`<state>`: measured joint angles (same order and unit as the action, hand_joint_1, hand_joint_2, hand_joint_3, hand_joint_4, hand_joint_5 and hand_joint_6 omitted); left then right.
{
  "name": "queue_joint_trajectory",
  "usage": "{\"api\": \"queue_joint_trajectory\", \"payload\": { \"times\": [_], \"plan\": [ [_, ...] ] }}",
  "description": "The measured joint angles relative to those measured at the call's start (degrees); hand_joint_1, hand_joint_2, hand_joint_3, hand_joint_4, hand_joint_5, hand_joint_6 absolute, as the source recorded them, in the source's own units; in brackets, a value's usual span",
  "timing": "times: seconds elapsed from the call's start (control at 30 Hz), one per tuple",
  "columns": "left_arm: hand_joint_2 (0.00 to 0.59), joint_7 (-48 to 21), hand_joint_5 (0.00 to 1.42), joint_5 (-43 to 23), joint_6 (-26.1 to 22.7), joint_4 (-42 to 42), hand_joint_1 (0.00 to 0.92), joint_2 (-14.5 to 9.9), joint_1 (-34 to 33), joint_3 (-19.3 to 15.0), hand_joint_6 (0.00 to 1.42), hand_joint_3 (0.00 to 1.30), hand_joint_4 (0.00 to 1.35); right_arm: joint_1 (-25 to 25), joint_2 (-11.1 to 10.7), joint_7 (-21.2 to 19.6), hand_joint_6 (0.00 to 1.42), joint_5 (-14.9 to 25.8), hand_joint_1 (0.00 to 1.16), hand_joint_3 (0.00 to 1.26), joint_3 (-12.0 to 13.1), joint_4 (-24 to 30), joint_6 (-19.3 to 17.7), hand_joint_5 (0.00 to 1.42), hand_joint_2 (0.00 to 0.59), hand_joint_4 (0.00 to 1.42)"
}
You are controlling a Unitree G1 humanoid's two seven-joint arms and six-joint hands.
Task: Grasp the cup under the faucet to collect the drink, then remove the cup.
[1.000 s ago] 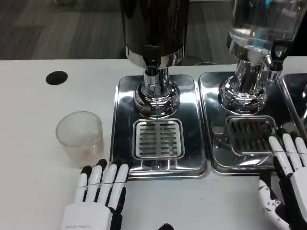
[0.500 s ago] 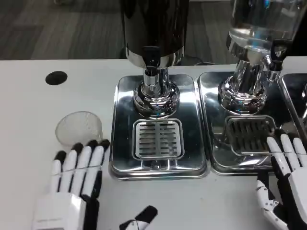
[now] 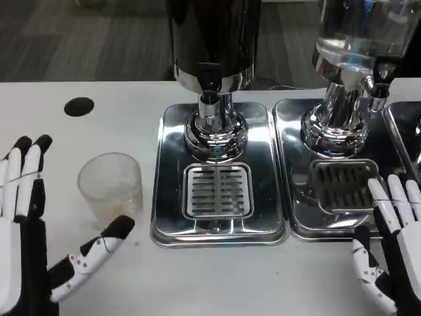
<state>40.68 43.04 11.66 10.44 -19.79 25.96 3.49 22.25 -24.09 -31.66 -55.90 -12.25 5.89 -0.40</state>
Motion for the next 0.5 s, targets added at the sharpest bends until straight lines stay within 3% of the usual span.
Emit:
{"api": "queue_joint_trajectory", "payload": {
  "times": [0.3,0.5],
  "plan": [
    [0.023,-12.09,0.08,0.66,-8.54,-6.27,0.0,-0.12,-10.96,-0.15,0.02,0.06,0.0,1.08,0.76,0.36,0.0,-0.07,0.0,0.08,0.3,1.34,0.37,0.0,0.533,0.0],
    [0.026,-17.07,0.11,-0.04,-12.11,-8.76,0.011,0.28,-13.9,0.22,0.06,0.06,0.0,1.48,0.82,0.48,0.0,-0.05,0.0,0.08,0.3,1.34,0.36,0.0,0.534,0.0]
  ]
}}
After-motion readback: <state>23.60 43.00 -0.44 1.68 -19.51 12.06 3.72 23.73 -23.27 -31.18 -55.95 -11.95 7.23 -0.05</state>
